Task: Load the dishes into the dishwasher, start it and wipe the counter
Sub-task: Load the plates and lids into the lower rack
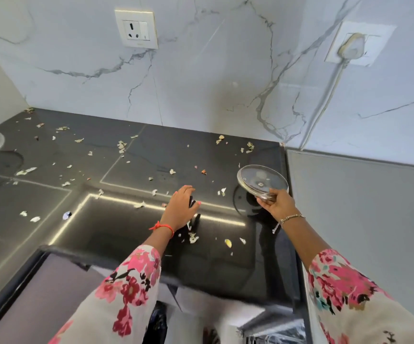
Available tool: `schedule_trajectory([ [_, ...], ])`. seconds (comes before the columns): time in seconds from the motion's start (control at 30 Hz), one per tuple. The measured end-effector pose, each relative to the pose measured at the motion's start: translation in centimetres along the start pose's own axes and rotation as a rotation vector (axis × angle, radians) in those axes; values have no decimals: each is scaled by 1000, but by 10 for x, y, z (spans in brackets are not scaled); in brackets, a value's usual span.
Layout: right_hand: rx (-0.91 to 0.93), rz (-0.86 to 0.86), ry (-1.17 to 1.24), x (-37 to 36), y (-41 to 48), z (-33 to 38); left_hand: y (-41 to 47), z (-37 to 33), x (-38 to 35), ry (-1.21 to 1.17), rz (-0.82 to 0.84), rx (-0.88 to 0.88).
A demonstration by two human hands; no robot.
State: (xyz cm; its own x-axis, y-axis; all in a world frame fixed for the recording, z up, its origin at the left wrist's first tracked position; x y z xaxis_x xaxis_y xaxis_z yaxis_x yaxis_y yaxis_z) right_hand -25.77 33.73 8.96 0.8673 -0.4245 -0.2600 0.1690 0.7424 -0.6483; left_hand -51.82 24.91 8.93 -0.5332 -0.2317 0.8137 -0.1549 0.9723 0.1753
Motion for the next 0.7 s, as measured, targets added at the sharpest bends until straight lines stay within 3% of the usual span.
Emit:
schedule_trajectory([
  [0.3, 136, 82, -65, 107, -167, -107, -228, -5, 6, -52, -167, -26],
  [0.53, 105, 28, -104, 226, -292, -204, -415, -18, -2, -22, 2, 36],
  [0.7, 38, -65, -157, 319, -338, -260, -504, -41, -19, 33, 128, 46],
])
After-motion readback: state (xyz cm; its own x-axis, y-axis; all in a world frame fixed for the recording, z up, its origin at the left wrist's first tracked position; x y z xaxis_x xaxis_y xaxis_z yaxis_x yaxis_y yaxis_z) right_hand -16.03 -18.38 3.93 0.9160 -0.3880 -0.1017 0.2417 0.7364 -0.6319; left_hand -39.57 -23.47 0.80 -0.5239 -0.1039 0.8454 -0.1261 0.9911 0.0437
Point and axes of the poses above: each hand's wrist, its own y-axis towards the middle knuckle, its own x-axis out of the back of the hand, z = x × y, the point moved 2 cm from there along y, towards the middle knuckle, and after that the axes turned 7 degrees about -z, right-handed, at the moved point
